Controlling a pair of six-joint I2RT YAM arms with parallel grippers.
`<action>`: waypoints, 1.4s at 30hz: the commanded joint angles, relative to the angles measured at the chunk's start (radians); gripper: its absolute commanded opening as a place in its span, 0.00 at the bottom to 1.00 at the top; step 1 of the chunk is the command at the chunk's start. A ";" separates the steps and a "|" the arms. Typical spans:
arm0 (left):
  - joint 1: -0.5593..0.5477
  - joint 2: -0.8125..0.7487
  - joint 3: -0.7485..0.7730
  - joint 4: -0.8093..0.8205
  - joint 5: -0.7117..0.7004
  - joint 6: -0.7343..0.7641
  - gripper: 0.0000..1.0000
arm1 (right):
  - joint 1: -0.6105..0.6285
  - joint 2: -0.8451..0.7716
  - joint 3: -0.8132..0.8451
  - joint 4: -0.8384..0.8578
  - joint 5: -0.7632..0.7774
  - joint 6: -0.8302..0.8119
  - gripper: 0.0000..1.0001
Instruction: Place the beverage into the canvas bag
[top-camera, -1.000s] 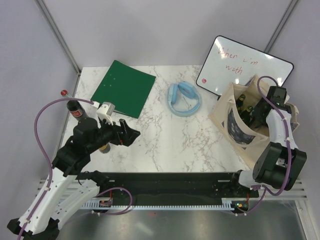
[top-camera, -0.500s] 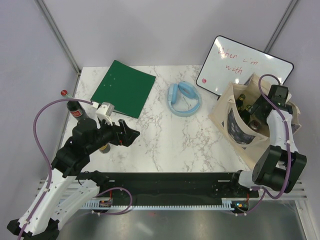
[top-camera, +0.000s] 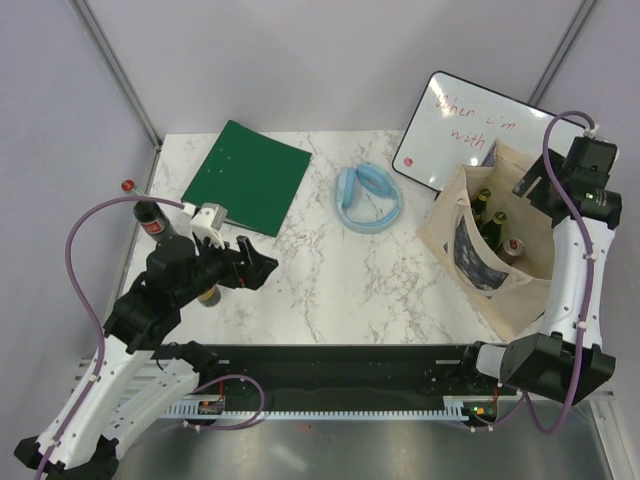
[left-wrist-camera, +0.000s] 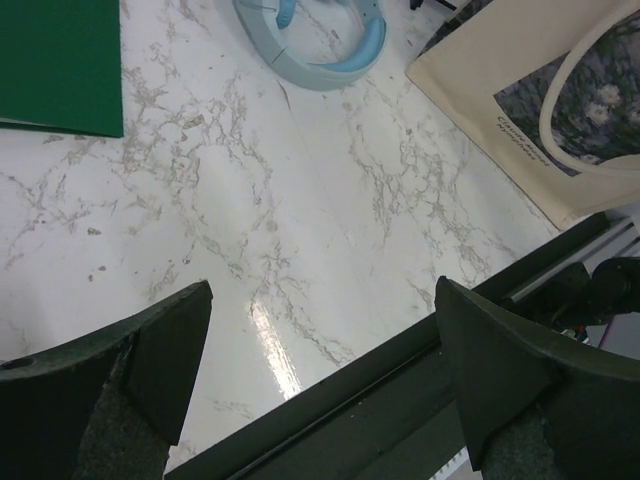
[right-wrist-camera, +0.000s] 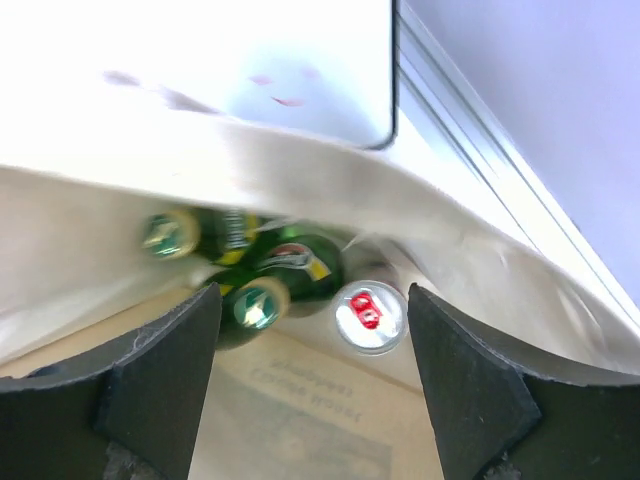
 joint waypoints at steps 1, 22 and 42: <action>0.003 0.035 0.042 0.020 -0.091 -0.051 1.00 | 0.054 -0.074 0.149 -0.102 -0.058 -0.027 0.82; 0.443 0.375 0.598 -0.175 -0.495 -0.120 1.00 | 1.266 0.056 -0.113 0.710 0.022 -0.011 0.85; 0.458 0.158 0.691 -0.201 -0.237 -0.155 0.99 | 1.580 0.820 0.173 1.417 -0.325 -0.301 0.92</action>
